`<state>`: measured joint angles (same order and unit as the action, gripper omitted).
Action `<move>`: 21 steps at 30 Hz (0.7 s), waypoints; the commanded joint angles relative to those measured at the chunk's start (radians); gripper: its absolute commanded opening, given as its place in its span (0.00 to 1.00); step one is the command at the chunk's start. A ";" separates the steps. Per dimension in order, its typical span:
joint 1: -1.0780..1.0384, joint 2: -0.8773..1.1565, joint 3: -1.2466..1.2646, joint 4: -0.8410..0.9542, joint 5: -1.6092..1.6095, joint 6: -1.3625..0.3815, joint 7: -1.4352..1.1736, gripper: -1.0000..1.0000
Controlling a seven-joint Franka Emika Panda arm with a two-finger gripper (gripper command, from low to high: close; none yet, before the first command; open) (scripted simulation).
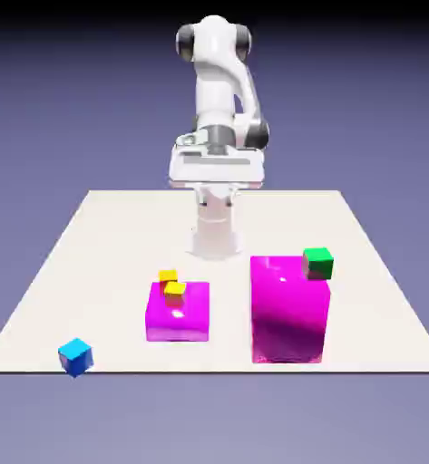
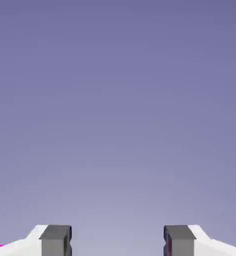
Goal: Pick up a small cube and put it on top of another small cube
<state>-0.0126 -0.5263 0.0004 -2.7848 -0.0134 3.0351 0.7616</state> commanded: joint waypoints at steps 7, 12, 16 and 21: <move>-0.143 0.254 0.002 0.146 -0.078 -0.011 0.119 0.50; -0.245 0.435 0.004 0.251 -0.134 -0.019 0.205 0.50; -0.327 0.580 0.005 0.335 -0.178 -0.025 0.273 0.50; -0.429 0.761 0.007 0.439 -0.234 -0.033 0.358 0.50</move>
<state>-0.4413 0.2348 0.0069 -2.3457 -0.2473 3.0020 1.1198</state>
